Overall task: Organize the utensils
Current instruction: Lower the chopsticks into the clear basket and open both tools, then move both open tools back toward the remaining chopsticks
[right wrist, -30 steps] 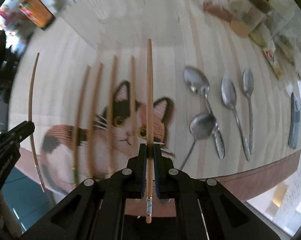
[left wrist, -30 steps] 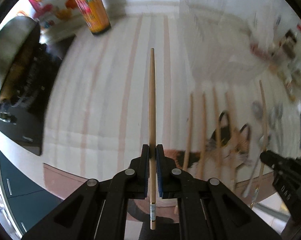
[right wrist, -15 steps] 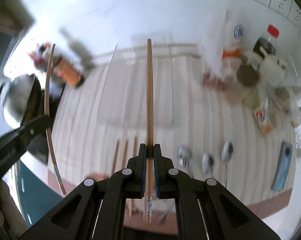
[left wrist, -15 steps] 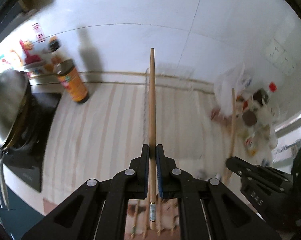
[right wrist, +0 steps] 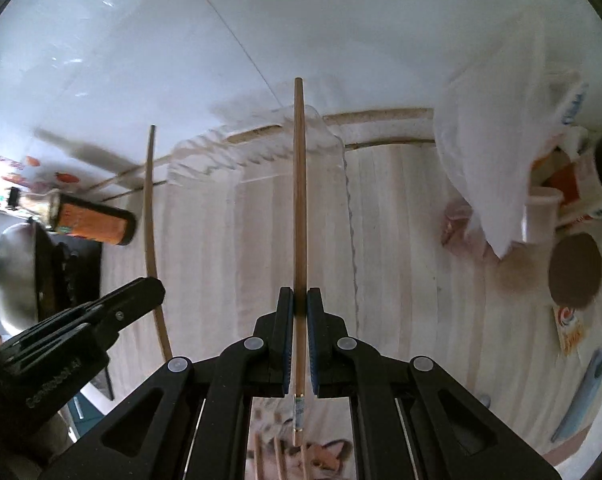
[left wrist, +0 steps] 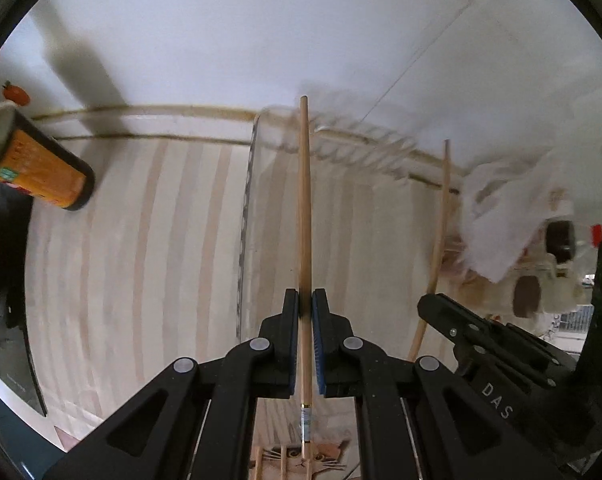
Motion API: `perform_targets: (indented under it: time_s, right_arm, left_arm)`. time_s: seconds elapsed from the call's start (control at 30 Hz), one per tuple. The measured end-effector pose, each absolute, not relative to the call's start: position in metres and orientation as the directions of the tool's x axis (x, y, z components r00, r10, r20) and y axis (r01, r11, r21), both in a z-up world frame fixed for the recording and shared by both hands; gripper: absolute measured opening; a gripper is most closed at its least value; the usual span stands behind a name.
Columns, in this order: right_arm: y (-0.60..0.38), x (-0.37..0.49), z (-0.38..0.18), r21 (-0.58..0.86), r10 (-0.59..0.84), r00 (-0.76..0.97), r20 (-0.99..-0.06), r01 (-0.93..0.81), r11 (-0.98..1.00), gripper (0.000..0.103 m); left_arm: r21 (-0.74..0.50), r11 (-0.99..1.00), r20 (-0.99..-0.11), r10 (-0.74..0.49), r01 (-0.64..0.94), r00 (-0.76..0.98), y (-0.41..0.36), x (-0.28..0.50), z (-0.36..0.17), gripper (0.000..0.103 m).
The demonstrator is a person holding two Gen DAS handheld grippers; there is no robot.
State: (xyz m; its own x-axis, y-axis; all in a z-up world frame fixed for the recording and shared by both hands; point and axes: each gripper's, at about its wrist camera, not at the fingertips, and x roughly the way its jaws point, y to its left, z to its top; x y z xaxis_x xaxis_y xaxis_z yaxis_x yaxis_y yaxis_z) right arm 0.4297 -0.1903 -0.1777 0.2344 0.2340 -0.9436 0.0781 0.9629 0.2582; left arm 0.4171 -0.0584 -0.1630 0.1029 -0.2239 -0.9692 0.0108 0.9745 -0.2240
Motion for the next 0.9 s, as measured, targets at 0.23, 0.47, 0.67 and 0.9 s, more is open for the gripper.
perform_targets:
  time_s: [0.23, 0.47, 0.67, 0.9]
  right_arm:
    - [-0.186, 0.444, -0.208, 0.256, 0.244, 0.148, -0.958, 0.067, 0.964, 0.013]
    - [-0.190, 0.437, -0.197, 0.220, 0.207, 0.182, -0.961, 0.055, 0.974, 0.037]
    - [-0.188, 0.414, -0.176, 0.072, 0.061, 0.272, -0.960, 0.031, 0.997, 0.071]
    - [-0.194, 0.366, -0.166, -0.062, -0.082, 0.391, -0.917, 0.063, 0.996, 0.100]
  left_arm:
    - [-0.181, 0.983, -0.979, -0.182, 0.013, 0.094, -0.055, 0.418, -0.170, 0.007]
    - [-0.039, 0.999, -0.974, -0.040, 0.009, 0.222, -0.043, 0.404, -0.146, 0.048]
    - [0.111, 0.993, -0.923, 0.115, -0.031, 0.367, -0.034, 0.375, -0.133, 0.082]
    - [0.132, 0.991, -0.880, 0.124, -0.016, 0.459, -0.036, 0.340, -0.124, 0.103]
